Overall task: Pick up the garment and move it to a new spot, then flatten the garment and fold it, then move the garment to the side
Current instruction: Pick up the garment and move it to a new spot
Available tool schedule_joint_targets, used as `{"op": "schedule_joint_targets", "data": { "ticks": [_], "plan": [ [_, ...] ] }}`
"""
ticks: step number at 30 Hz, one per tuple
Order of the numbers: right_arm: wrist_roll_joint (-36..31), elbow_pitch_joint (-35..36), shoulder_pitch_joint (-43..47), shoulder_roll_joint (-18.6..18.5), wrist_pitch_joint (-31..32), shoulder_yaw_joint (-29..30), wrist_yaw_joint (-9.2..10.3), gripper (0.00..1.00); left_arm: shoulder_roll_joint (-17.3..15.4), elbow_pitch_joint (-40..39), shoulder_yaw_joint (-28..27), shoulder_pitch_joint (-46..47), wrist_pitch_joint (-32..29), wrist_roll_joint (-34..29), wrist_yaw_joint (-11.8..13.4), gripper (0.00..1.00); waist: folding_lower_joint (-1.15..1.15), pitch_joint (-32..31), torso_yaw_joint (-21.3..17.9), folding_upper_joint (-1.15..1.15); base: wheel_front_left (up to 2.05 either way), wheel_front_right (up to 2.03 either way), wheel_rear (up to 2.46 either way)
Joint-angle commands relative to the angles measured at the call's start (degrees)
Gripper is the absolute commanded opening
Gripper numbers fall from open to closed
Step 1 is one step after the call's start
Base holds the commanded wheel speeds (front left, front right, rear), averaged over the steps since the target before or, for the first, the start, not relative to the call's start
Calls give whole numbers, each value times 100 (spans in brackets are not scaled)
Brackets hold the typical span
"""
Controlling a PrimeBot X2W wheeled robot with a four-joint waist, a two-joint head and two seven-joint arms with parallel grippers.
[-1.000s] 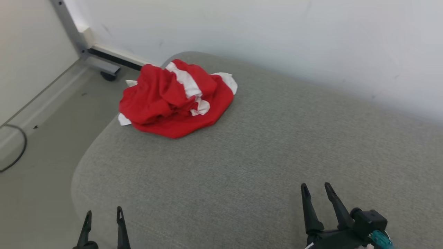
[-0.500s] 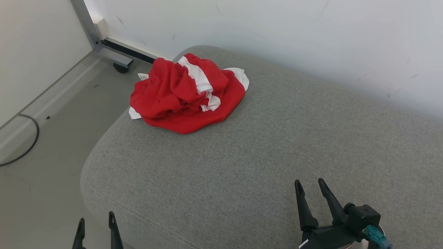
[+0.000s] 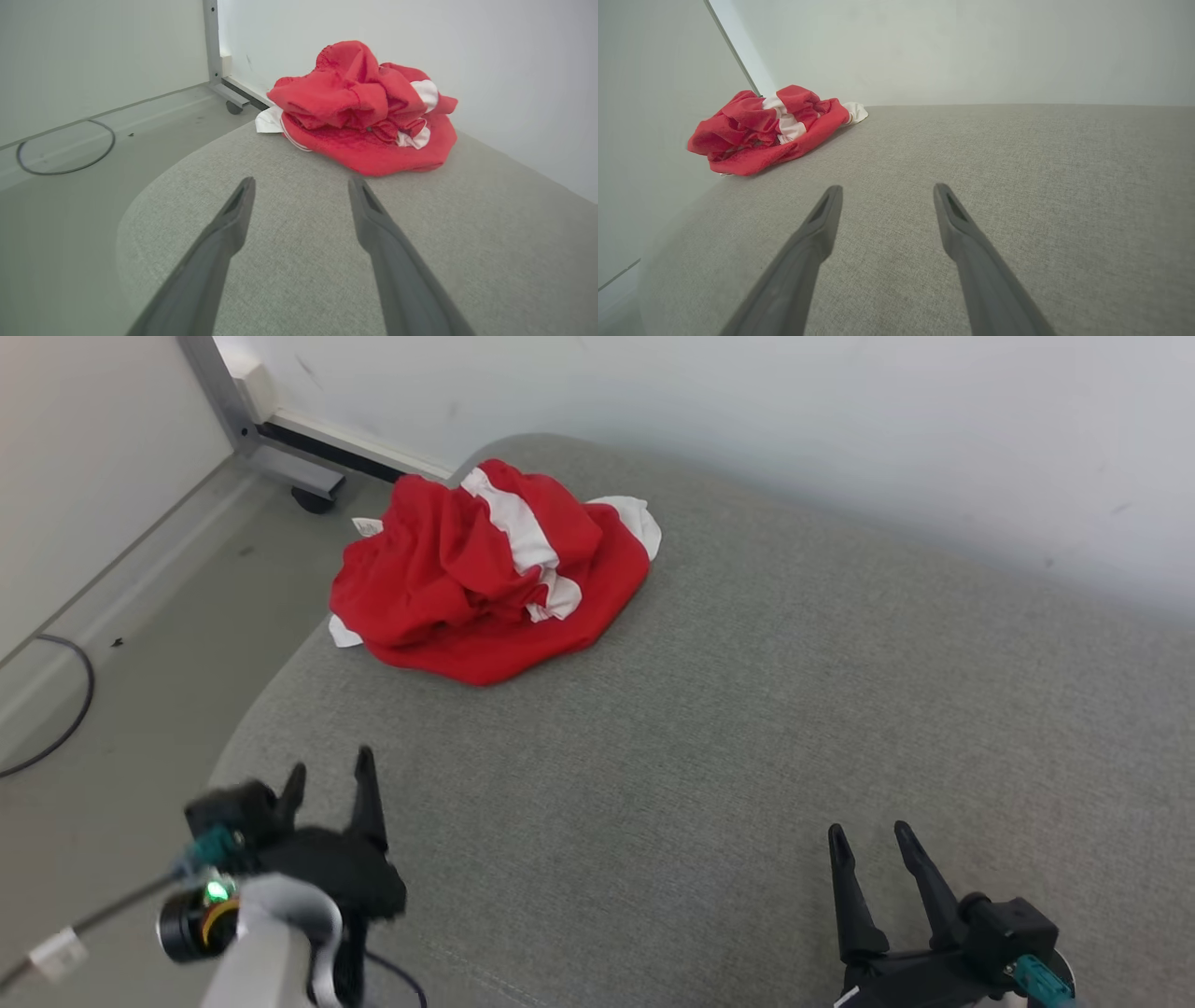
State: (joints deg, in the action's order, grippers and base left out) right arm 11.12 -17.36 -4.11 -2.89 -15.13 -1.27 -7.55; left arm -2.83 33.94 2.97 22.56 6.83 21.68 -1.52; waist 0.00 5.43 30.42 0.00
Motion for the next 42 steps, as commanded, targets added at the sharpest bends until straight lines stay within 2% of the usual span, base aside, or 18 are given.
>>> {"op": "schedule_joint_targets", "data": {
  "ticks": [1, 5, 10, 15, 20, 27, 28, 29, 30, 42],
  "plan": [
    [-57, 41, 6, 7, -4, -33, 12, 100, -13, 84, -62, 171, -52, 95, 9, 100, 0, 176, -208, 0, 0, 0, 0],
    [-253, 165, -121, -5, -3, -28, 12, 100, -191, 772, -281, 1022, -282, 323, -13, 100, 0, 611, -765, 0, 0, 0, 0],
    [-433, 354, -259, 1, -3, 4, 12, 100, -595, 1375, -574, 1887, -380, 541, -42, 100, 0, 1214, -1486, 0, 0, 0, 0],
    [-525, 544, -348, 1, -4, 132, 12, 100, -955, 1803, -776, 2506, -598, 775, -127, 100, 0, 1676, -2017, 0, 0, 0, 0],
    [-469, 669, -393, 7, -4, 189, 12, 100, -1265, 2146, -827, 2906, -903, 828, -123, 100, 0, 1884, -2299, 0, 0, 0, 0],
    [-304, 668, -403, 7, -3, 119, 12, 100, -1488, 2550, -725, 3073, -1310, 715, 97, 100, 0, 1862, -2394, 0, 0, 0, 0],
    [-277, 648, -392, 7, -3, 104, 12, 100, -1486, 2572, -709, 3073, -1327, 723, 112, 49, 0, 1837, -2389, 0, 0, 0, 0],
    [-247, 622, -379, 6, -2, 94, 12, 100, -1479, 2580, -674, 3062, -1321, 702, 125, 30, 0, 1794, -2373, 0, 0, 0, 0],
    [-217, 601, -368, 5, -2, 80, 12, 100, -1490, 2584, -644, 3042, -1334, 682, 131, 0, 0, 1756, -2356, 0, 0, 0, 0],
    [154, 346, -241, 5, -3, -152, 12, 100, -1912, 2284, -319, 3016, -1289, 380, -31, 0, 0, 811, -2016, 0, 0, 0, 0]
  ]
}}
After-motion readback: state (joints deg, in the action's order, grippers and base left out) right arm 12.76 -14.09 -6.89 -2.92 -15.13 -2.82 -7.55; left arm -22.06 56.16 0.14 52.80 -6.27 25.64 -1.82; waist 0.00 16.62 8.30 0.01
